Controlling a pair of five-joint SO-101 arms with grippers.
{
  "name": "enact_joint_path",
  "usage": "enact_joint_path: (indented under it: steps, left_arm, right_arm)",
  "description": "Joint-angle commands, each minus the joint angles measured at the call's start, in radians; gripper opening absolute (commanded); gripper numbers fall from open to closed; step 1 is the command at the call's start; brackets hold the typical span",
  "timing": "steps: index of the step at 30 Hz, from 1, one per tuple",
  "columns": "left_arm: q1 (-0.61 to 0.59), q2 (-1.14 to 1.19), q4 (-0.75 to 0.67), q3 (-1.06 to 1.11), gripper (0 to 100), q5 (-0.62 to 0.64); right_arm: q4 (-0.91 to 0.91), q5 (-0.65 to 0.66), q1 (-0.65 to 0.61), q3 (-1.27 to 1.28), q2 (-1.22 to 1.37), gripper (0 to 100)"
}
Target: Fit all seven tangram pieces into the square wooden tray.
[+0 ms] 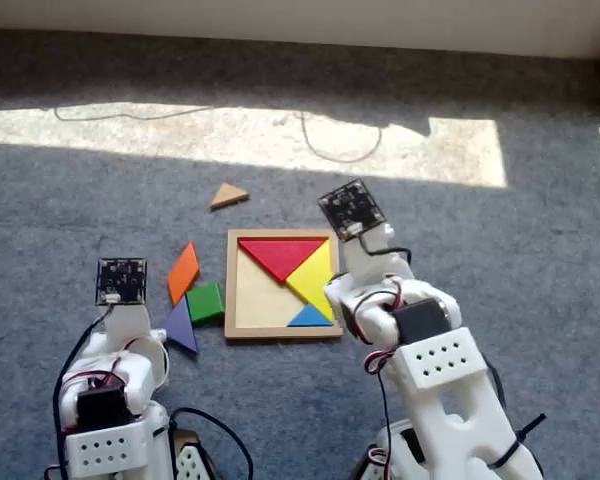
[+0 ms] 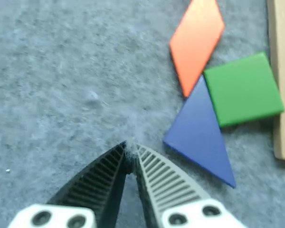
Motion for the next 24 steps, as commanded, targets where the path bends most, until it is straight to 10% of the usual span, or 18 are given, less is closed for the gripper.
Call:
enact_joint_path:
  steps: [1,7,24]
  left_arm:
    - [-0.036,-0.041,-0.135,-0.064,1,-0.031]
    - [-0.031,-0.036,-0.242,-0.081,7,-0.356]
    - [0.041,-0.03,0.087,-0.386,24,-0.71]
  right_arm:
    - [-0.001,0.003,0.096,0.024,-0.036,0.6]
    - [-0.045,0.002,0.206,0.09,-0.036,0.6]
    - [-0.292,-0.16,0.381,0.262,-0.038,0.6]
